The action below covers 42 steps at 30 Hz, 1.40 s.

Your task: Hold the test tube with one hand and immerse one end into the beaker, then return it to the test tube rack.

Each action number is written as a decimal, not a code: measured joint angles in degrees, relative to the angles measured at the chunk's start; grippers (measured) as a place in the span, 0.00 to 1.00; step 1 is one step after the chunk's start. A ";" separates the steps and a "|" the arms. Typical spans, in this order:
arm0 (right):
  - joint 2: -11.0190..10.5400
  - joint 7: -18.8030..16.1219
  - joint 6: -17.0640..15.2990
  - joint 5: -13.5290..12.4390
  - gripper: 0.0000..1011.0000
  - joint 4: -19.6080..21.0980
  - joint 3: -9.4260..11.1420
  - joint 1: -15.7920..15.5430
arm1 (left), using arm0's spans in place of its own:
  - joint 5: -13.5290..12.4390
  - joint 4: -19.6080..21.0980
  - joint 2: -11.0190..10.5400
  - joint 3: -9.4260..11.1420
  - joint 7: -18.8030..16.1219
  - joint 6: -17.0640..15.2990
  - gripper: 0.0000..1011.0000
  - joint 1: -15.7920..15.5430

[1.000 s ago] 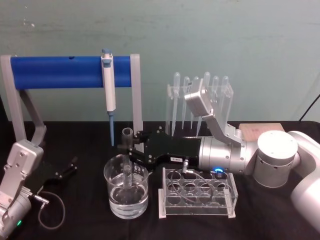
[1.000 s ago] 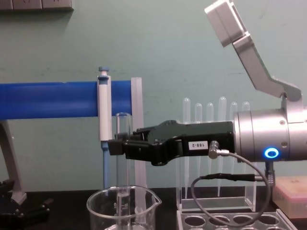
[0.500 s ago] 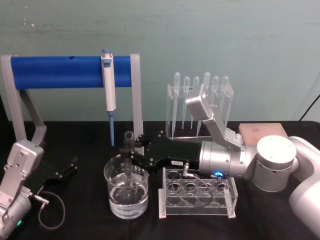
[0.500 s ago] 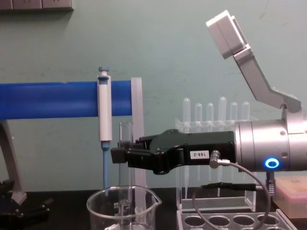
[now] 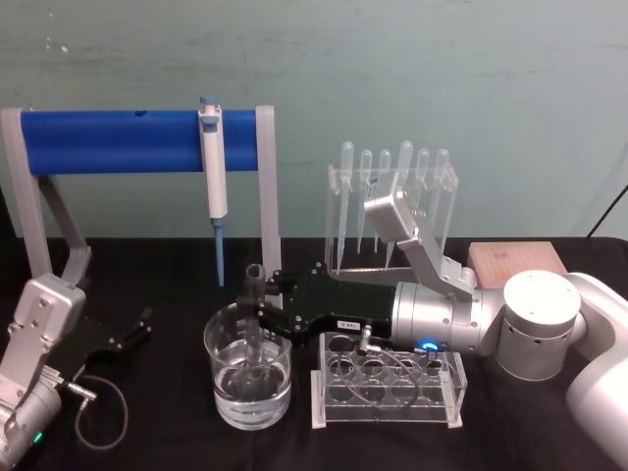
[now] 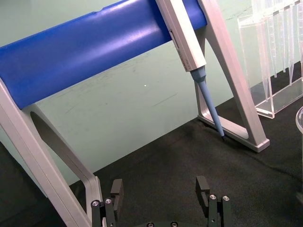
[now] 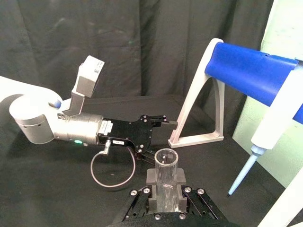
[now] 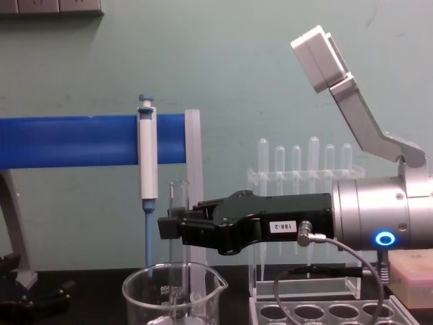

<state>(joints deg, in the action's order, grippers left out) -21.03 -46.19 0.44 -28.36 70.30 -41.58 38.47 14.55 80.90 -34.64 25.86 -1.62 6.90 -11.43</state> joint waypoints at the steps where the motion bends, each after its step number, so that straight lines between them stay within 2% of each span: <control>1: 0.00 -0.02 0.00 0.00 0.22 0.00 0.00 0.00 | 0.00 0.00 0.00 0.00 0.00 0.00 0.99 0.00; 42: -0.05 0.00 -0.07 -0.13 0.22 0.09 -0.06 0.08 | 0.00 0.00 0.00 0.00 0.00 0.00 0.99 0.00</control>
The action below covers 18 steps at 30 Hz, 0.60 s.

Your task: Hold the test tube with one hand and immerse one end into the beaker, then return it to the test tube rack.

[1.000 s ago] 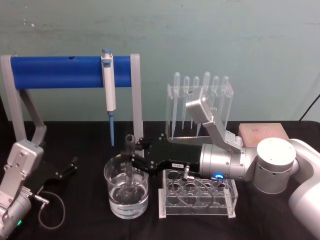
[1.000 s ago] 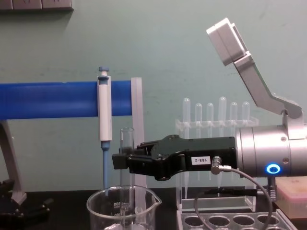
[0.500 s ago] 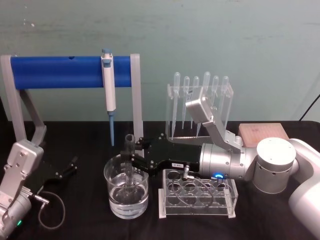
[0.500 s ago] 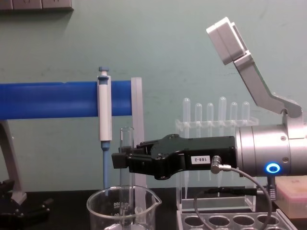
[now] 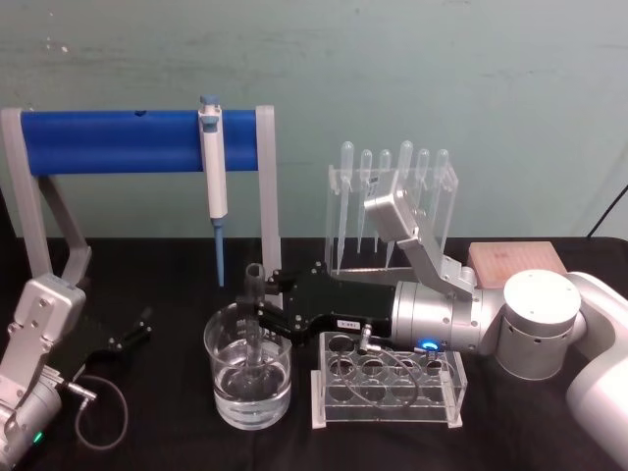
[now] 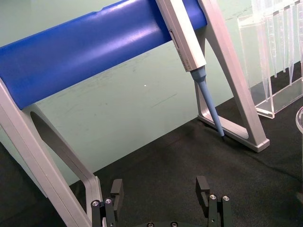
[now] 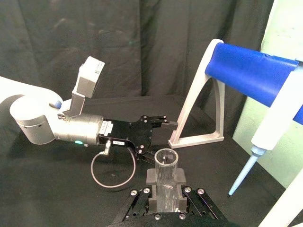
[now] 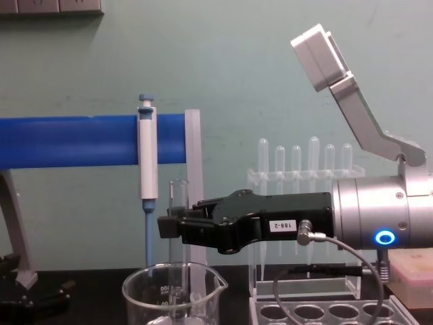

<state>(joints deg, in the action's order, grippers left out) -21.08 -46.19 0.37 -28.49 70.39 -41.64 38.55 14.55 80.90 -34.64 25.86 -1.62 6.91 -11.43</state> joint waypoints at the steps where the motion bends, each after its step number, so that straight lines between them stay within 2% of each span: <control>1: 0.00 0.00 0.00 0.00 0.22 0.00 0.00 0.00 | 0.00 0.00 0.00 0.00 0.00 0.00 0.99 0.00; 18: 0.00 0.00 0.00 0.01 0.22 0.00 0.00 -0.01 | 0.00 0.00 0.00 0.00 0.00 0.00 0.99 0.00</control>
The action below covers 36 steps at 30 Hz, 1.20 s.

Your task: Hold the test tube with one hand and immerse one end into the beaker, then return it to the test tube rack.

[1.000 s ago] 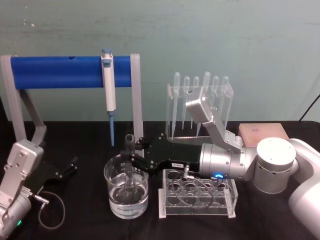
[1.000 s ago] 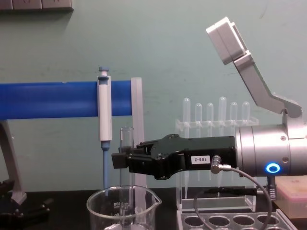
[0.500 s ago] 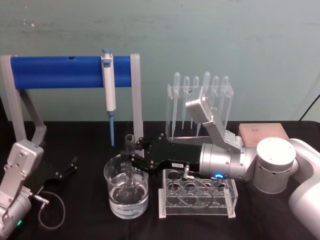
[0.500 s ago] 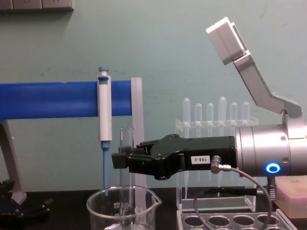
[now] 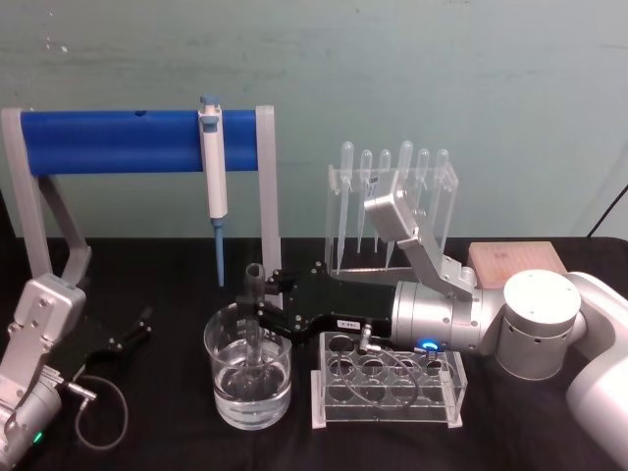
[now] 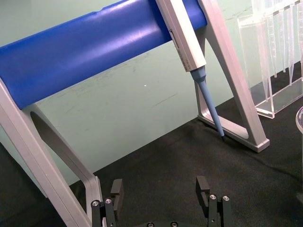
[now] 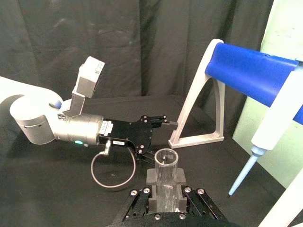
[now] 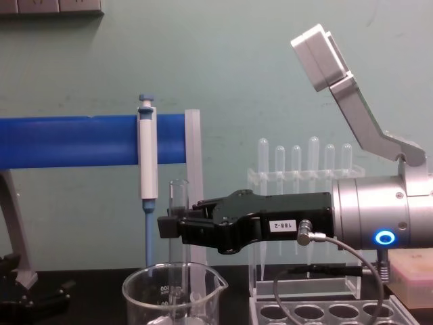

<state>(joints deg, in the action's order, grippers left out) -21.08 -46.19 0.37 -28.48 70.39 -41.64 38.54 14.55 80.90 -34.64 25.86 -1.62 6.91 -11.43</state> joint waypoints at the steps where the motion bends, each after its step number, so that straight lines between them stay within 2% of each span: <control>1: 0.00 0.00 0.00 0.00 0.22 0.00 0.00 0.00 | 0.00 0.00 0.00 0.00 0.00 0.00 0.99 0.00; 36: 0.00 0.00 0.00 0.00 0.22 0.00 0.00 0.00 | 0.00 0.00 0.00 0.00 0.00 0.00 0.99 0.00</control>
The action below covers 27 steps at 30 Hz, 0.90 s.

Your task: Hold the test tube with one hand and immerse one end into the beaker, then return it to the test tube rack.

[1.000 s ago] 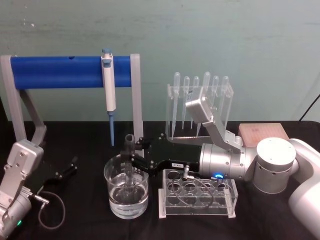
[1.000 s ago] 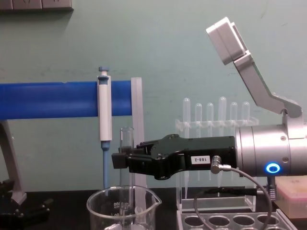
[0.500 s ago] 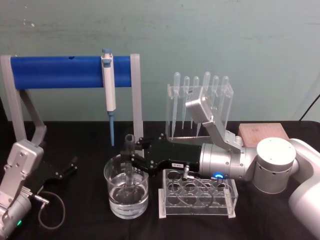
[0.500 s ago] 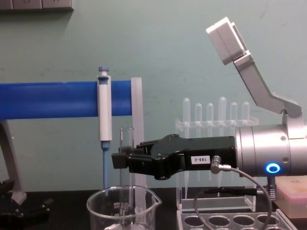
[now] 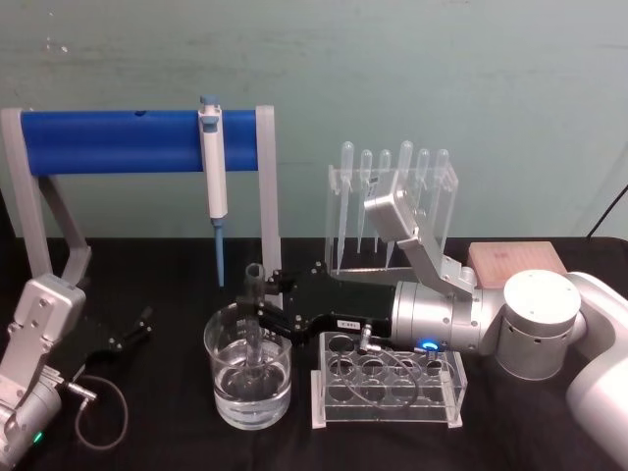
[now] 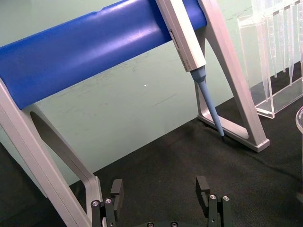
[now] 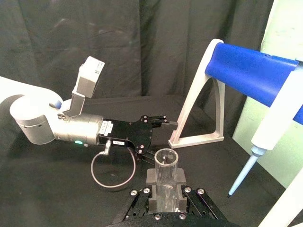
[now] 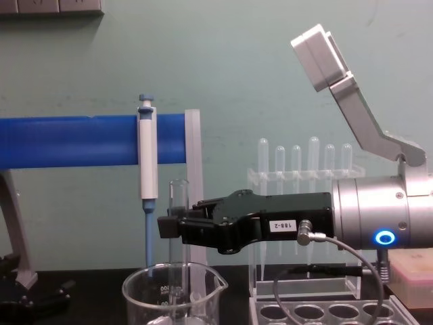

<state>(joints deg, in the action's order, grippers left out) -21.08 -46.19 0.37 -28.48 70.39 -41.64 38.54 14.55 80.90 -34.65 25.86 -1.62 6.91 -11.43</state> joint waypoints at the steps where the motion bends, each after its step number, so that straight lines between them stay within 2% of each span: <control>1: 0.00 0.00 0.00 0.00 0.22 0.00 0.00 0.00 | 0.00 0.00 0.00 0.00 0.00 0.00 0.99 0.00; 27: 0.00 0.00 0.00 0.00 0.22 0.00 0.00 0.00 | 0.00 0.00 0.00 0.00 0.00 0.00 0.99 0.00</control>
<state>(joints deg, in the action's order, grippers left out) -21.08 -46.20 0.37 -28.48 70.39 -41.64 38.54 14.55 80.90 -34.65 25.86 -1.62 6.91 -11.43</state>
